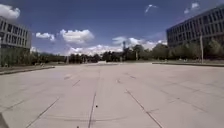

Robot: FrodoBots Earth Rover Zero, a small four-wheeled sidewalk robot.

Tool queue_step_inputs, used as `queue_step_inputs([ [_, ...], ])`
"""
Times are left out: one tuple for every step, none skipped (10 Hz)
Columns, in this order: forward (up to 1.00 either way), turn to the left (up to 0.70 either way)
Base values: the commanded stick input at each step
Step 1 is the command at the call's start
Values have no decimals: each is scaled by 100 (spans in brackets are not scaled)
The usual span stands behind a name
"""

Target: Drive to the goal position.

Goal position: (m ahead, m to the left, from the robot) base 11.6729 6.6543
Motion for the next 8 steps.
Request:
queue_step_inputs([
  [70,0],
  [70,0],
  [70,0],
  [70,0],
  [70,0],
  [70,0],
  [70,0],
  [70,0],
])
